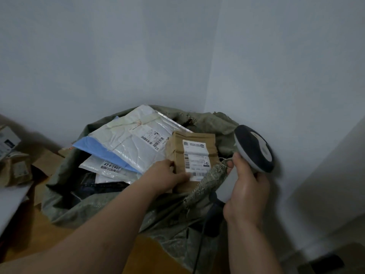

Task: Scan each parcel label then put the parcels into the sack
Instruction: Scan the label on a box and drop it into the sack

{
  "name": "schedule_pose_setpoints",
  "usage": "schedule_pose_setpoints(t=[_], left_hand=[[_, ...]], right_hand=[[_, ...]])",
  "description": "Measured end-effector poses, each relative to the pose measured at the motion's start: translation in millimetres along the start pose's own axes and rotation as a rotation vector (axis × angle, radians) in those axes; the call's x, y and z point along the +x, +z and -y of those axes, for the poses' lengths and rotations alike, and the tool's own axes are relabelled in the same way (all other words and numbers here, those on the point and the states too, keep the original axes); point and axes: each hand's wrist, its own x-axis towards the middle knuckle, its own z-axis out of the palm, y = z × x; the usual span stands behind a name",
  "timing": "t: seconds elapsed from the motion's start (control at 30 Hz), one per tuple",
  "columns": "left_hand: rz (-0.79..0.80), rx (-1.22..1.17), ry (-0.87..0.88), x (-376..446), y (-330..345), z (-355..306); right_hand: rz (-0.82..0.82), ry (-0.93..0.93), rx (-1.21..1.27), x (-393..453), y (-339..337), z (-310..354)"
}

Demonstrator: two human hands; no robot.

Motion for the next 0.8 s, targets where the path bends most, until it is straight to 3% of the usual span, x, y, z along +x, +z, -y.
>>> schedule_pose_setpoints(t=[0.07, 0.2, 0.33, 0.4, 0.47, 0.53, 0.7, 0.73, 0.77, 0.8], left_hand=[[0.143, 0.016, 0.005, -3, 0, -6], [0.359, 0.308, 0.06, -13, 8, -11], [0.536, 0.118, 0.021, -34, -22, -5], [0.56, 0.24, 0.057, -42, -44, 1], [0.477, 0.317, 0.136, -47, -53, 2], [0.262, 0.213, 0.266, -51, -59, -5], [-0.552, -0.287, 0.597, -70, -67, -27], [-0.582, -0.378, 0.577, -72, -61, -26], [-0.512, -0.416, 0.514, -71, -53, -22], [-0.331, -0.365, 0.425, -70, -43, -16]], right_hand=[[0.015, -0.037, -0.014, -1, 3, 1], [0.07, -0.089, -0.051, -3, 13, 1], [0.073, -0.12, -0.077, 3, 13, -4], [0.067, -0.13, -0.084, 7, 13, -6], [0.074, -0.139, -0.098, 8, 18, -8], [0.083, -0.18, -0.103, 3, 25, -9], [0.056, -0.354, -0.063, 1, 31, 0], [0.063, -0.334, -0.066, 3, 30, 0], [0.065, -0.293, -0.084, 5, 29, -2], [0.064, -0.246, -0.107, 6, 27, -5]])
